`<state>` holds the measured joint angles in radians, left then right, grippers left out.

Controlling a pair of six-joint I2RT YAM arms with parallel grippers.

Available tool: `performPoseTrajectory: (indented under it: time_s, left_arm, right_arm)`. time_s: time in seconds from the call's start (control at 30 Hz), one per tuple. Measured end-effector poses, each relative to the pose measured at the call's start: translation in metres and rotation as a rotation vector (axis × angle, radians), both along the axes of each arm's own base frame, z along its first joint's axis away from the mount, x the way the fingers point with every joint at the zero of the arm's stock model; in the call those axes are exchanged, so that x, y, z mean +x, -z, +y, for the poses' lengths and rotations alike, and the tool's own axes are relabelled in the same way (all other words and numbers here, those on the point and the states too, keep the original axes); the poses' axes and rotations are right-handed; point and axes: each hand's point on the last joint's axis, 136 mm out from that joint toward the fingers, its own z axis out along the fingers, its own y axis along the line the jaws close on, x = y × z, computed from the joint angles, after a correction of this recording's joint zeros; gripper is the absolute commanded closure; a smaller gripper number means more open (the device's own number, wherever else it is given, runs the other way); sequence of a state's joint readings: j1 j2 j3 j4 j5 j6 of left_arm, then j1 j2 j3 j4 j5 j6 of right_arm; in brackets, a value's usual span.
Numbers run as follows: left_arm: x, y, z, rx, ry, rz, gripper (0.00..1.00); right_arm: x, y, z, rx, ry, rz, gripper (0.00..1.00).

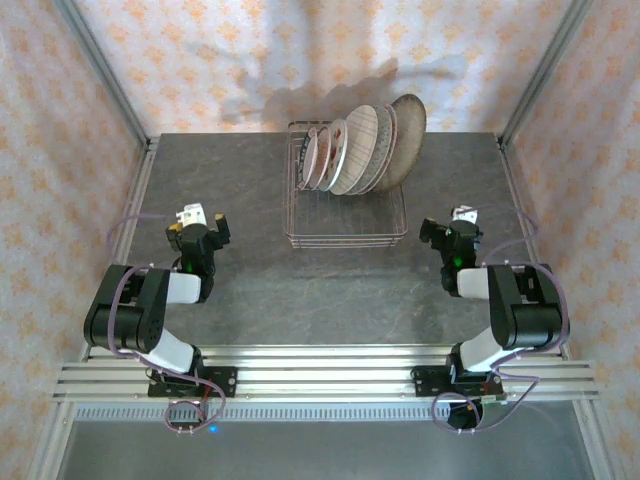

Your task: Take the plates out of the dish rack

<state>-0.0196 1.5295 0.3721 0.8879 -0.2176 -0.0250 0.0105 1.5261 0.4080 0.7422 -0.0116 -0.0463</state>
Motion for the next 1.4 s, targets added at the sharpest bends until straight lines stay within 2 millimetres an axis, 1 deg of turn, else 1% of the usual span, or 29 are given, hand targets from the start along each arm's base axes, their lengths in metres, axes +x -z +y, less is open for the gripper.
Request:
performPoseTrajectory:
  time_s: [1.1,1.2,1.27,1.3,1.33,1.37,1.4]
  left_arm:
    - [0.0,0.0,0.0,0.0,0.0,0.0,0.01]
    - [0.0,-0.001,0.0,0.0,0.001,-0.004,0.01]
    - [-0.004,-0.005,-0.002,0.011,-0.002,-0.004,0.01]
    - [-0.008,-0.013,-0.005,0.03,-0.007,-0.005,0.01]
    - [-0.011,-0.027,-0.012,0.049,-0.004,-0.025,0.01]
    - [-0.013,-0.043,-0.017,0.058,-0.004,-0.051,0.01]
    - [-0.014,-0.065,-0.023,0.066,-0.005,-0.093,0.01]
  right_arm:
    - [0.0,0.0,0.0,0.0,0.0,0.0,0.01]
    - [-0.002,-0.004,-0.001,-0.007,0.009,0.002,0.01]
    - [-0.009,-0.021,-0.005,-0.027,0.048,0.002,0.01]
    - [-0.012,-0.043,-0.007,-0.033,0.08,-0.033,0.01]
    - [-0.014,-0.071,-0.012,-0.029,0.127,-0.074,0.01]
    - [-0.017,-0.108,-0.018,0.003,0.196,-0.134,0.01]
    - [-0.018,-0.152,-0.027,0.05,0.272,-0.196,0.01]
